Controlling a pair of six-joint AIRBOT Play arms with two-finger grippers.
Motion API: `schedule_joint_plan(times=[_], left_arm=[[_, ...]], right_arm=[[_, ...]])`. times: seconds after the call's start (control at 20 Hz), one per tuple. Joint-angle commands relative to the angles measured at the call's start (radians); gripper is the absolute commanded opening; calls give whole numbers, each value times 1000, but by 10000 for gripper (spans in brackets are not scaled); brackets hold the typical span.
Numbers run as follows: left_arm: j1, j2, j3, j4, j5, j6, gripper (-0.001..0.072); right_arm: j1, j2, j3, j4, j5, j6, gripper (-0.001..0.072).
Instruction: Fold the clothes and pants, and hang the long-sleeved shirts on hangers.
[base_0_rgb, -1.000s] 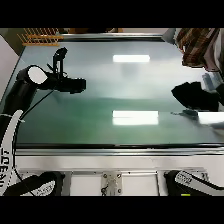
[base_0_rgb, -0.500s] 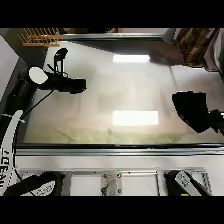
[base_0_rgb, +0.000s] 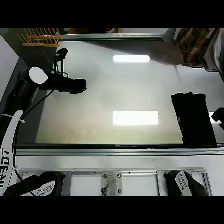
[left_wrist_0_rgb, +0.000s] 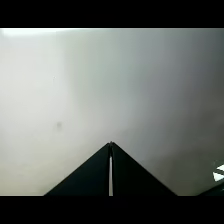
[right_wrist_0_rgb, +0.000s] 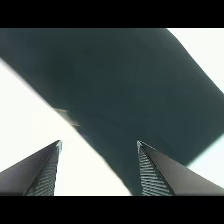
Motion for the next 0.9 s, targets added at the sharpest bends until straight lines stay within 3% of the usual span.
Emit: schedule_joint_plan(times=[0.0,0.1,0.35,0.55,0.6,0.65,0.7,0.85], left_arm=[[0,0,0,0,3,2,12],[0,0,0,0,6,2,12],[0,0,0,9,1,2,12],[0,0,0,7,2,2,12],[0,0,0,7,2,2,12],[0,0,0,7,2,2,12],[0,0,0,6,3,2,12],[0,0,0,6,2,2,12]], right_arm=[[120,124,44,313,-20,-235,516],[285,147,42,413,-20,-277,517],[721,73,39,400,-21,-317,516],[864,-11,39,401,-20,-316,510],[875,-23,39,402,-19,-316,407],[879,-29,39,406,-11,-316,156],[879,-32,39,405,-5,-315,18],[879,-32,39,406,27,-316,14]])
